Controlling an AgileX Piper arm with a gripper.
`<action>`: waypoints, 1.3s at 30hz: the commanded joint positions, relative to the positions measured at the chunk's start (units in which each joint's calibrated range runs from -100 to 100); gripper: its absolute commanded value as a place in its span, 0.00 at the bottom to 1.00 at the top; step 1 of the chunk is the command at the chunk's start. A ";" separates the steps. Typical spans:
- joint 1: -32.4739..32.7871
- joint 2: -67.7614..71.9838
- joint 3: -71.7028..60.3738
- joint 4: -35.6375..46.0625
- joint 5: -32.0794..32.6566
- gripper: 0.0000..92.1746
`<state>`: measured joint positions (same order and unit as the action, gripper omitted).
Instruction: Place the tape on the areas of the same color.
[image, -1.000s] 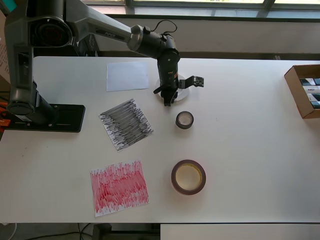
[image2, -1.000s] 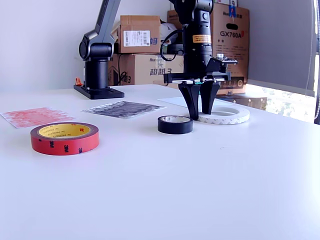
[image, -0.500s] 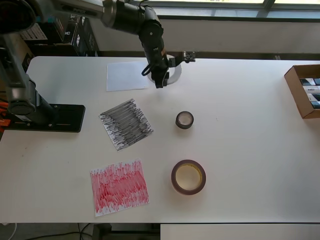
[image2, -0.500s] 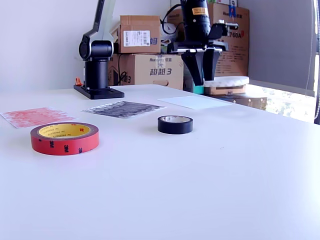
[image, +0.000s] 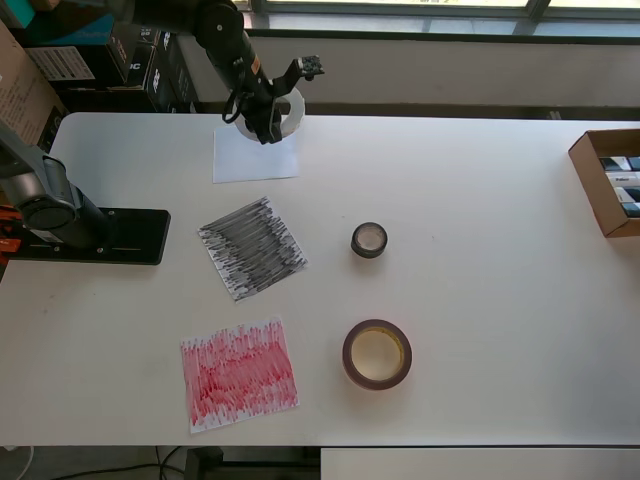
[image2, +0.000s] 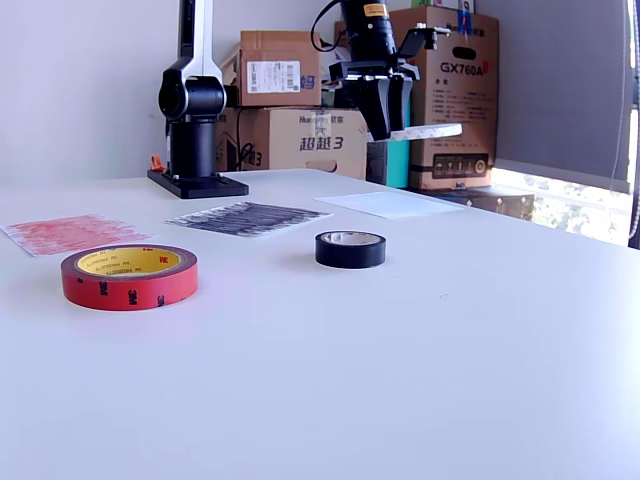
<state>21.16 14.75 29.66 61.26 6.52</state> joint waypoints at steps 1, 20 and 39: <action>0.88 0.50 1.64 -1.40 -0.28 0.00; 1.43 8.45 4.18 -5.98 -0.37 0.00; 2.06 9.01 8.18 -8.01 -0.53 0.00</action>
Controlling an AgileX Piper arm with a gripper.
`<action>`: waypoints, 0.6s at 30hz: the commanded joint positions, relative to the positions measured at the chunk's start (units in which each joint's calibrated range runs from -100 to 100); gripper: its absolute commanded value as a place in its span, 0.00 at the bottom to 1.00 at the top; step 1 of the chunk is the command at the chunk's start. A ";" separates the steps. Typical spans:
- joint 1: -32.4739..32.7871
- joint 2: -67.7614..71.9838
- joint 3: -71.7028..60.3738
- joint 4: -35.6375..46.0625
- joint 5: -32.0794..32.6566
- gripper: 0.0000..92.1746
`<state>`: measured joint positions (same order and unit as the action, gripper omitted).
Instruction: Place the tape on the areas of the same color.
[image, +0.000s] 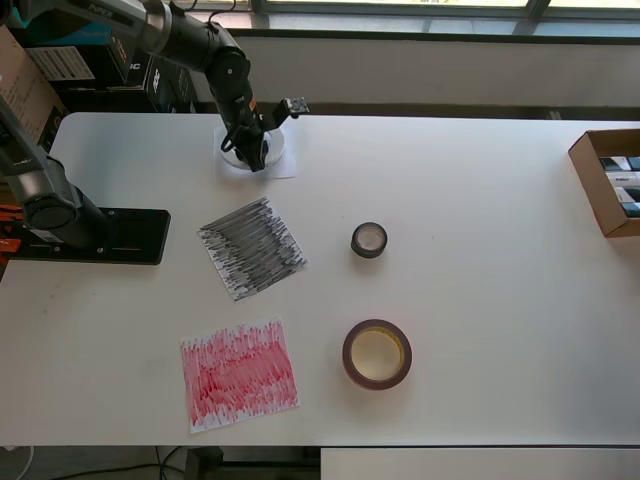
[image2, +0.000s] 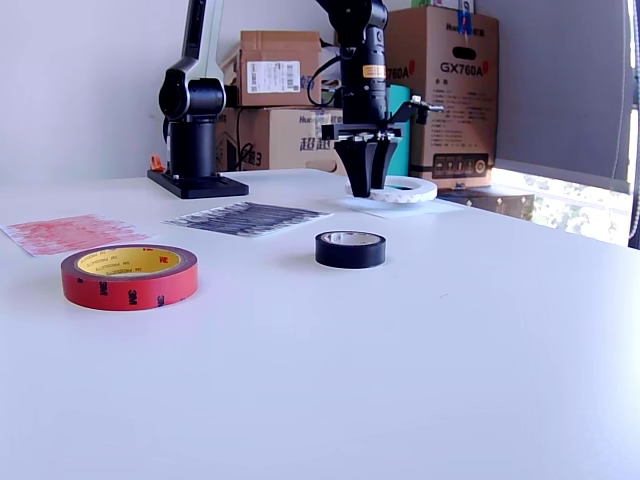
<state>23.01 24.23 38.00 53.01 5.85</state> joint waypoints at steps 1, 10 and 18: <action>0.13 -0.47 -0.15 0.15 0.13 0.00; -0.34 -0.01 -0.70 -0.02 0.22 0.00; -0.26 0.18 -0.70 -0.10 0.30 0.00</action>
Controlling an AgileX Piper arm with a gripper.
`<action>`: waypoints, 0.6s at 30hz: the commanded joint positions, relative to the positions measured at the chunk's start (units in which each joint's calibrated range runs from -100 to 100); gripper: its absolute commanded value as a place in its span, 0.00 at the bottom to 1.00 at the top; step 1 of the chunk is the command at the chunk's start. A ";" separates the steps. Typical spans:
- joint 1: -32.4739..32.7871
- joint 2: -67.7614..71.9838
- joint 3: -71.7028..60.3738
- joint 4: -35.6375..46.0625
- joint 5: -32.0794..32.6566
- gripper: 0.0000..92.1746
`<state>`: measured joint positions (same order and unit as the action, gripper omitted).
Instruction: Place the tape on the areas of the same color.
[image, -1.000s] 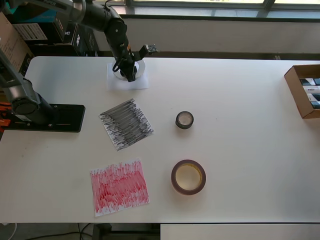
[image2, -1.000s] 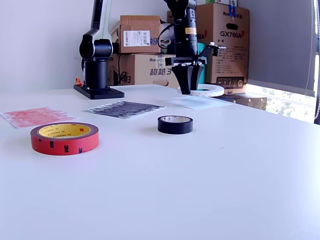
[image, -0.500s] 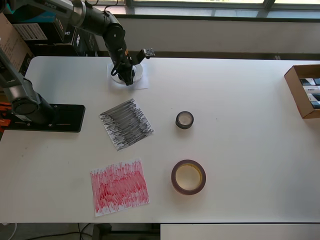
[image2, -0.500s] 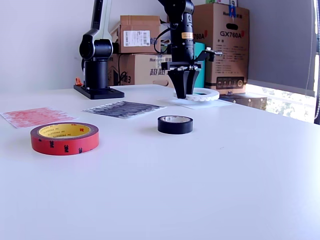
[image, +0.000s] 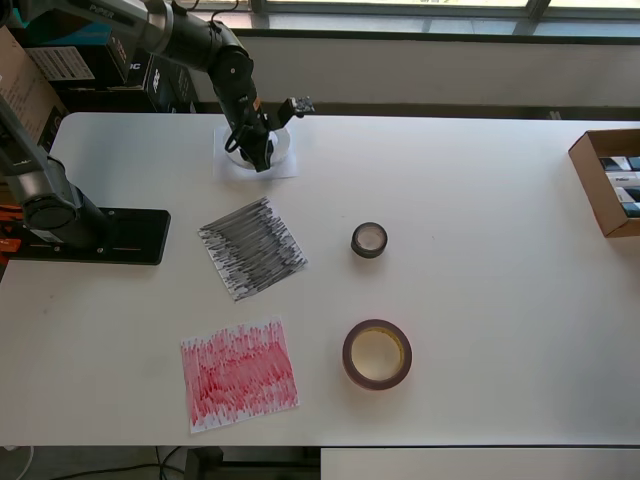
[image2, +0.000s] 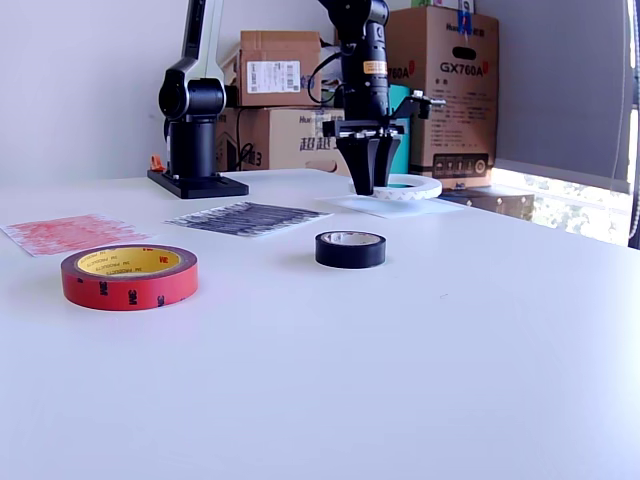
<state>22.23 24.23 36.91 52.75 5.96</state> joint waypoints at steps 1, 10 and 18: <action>0.51 0.18 0.39 0.16 0.19 0.00; 0.51 0.18 0.39 0.16 0.19 0.06; 0.43 0.09 0.67 0.16 0.11 0.35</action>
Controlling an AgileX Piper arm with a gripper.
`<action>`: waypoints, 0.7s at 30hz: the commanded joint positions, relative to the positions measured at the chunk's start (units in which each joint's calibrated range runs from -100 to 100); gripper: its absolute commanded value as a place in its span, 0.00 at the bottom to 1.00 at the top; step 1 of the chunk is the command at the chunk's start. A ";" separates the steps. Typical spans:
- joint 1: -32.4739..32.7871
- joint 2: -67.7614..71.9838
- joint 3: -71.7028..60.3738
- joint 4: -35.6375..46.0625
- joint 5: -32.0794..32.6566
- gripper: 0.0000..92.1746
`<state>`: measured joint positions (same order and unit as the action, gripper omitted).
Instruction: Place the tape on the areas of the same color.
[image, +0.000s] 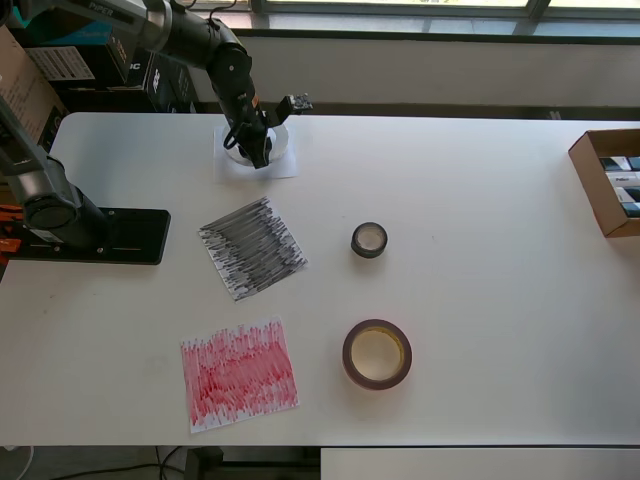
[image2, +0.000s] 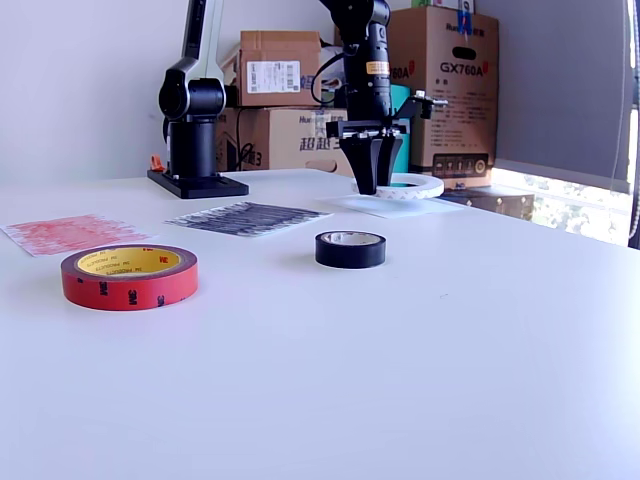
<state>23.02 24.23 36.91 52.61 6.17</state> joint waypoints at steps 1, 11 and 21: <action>-0.27 0.09 0.67 0.30 -0.11 0.38; -0.27 0.09 0.76 0.30 -0.19 0.56; -0.12 -0.75 -2.61 1.15 -0.19 0.56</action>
<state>22.25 23.56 36.15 52.96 5.74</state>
